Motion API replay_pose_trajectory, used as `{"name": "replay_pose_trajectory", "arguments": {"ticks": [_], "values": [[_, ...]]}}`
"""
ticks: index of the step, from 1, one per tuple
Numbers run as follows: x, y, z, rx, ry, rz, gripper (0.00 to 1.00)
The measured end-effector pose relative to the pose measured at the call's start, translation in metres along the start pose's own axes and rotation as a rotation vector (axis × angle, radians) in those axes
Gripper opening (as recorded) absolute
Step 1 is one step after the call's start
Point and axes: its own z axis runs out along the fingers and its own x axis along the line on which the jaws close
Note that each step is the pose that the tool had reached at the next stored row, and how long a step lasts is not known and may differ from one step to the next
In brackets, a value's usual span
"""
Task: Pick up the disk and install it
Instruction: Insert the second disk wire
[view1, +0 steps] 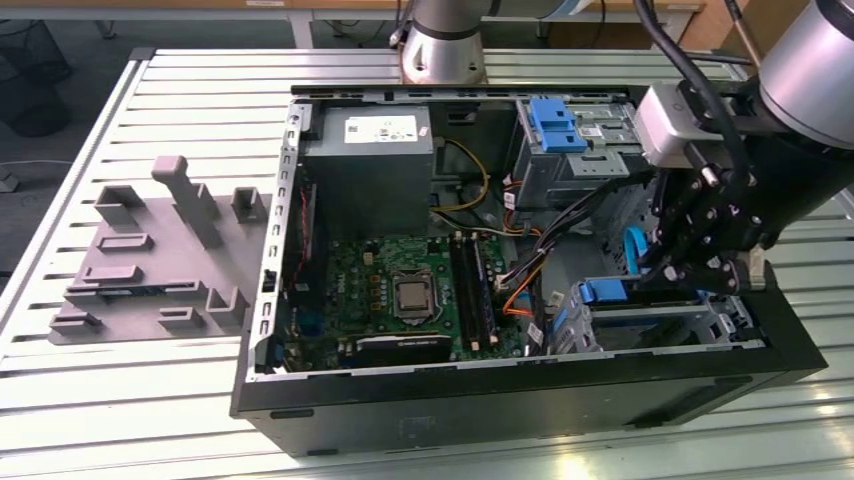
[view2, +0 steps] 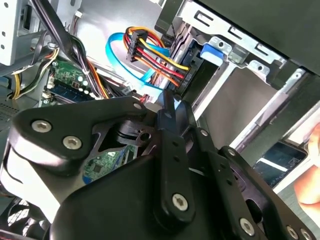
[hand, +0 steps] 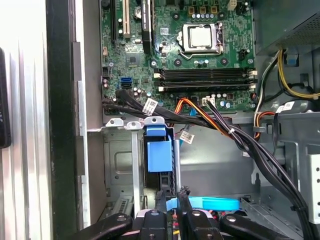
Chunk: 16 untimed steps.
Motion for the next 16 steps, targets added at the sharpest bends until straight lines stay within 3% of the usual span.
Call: {"name": "replay_pose_trajectory", "arguments": {"ticks": [4, 8, 9, 11, 16], "values": [[-0.0002, 0.0002, -0.0059, -0.0001, 0.0001, 0.0, 0.24], [-0.0003, 0.0002, -0.0063, -0.0002, -0.0002, 0.0, 0.24], [-0.0003, 0.0002, -0.0064, -0.0002, 0.0, 0.0, 0.22], [-0.0002, 0.0002, -0.0065, -0.0002, 0.0, 0.0, 0.11], [-0.0003, 0.0002, -0.0066, -0.0002, 0.0, 0.0, 0.11]]}}
